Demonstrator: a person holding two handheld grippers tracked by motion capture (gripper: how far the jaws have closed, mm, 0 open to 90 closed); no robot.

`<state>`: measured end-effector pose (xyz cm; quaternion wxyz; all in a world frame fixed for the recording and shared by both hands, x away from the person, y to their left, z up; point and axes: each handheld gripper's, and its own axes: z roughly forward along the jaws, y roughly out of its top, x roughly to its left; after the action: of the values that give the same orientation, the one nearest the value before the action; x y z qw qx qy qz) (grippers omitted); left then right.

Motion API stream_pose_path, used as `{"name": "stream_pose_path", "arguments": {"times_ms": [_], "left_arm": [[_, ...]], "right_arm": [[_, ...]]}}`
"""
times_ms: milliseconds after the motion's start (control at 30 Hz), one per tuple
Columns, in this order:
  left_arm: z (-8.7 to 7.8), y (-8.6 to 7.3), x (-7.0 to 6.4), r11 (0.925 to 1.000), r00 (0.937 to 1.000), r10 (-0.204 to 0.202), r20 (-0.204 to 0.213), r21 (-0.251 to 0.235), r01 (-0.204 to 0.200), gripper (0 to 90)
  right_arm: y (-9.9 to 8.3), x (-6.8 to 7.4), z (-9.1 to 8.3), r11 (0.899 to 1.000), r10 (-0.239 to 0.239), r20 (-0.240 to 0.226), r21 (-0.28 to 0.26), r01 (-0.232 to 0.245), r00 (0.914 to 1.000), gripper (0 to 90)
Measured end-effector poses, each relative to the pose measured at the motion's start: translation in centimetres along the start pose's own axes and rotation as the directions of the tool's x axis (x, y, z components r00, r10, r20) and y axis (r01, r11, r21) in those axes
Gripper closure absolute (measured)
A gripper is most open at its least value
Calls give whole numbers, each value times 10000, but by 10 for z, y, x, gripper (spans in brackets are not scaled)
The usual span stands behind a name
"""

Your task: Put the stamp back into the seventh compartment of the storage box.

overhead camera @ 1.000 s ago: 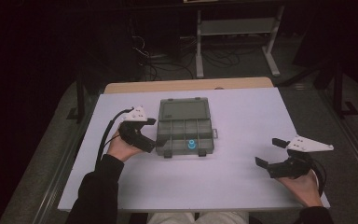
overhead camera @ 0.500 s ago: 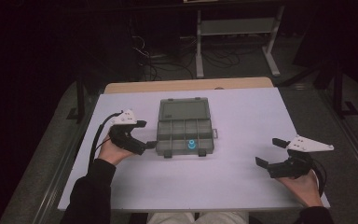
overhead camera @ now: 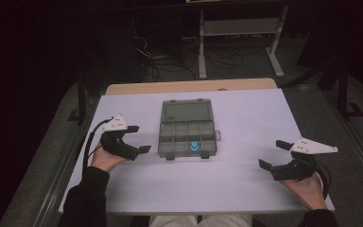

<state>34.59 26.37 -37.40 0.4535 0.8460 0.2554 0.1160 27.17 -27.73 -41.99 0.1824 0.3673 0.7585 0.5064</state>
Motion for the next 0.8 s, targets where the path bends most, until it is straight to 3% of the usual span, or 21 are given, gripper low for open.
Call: {"name": "stream_pose_path", "arguments": {"times_ms": [800], "left_arm": [[-28, -41, 4, 9947, 9951, -653, -737, -842, 590, 66]], "right_arm": [[0, 1, 0, 10000, -10, -5, 13, 10, 10000, 0]]}}
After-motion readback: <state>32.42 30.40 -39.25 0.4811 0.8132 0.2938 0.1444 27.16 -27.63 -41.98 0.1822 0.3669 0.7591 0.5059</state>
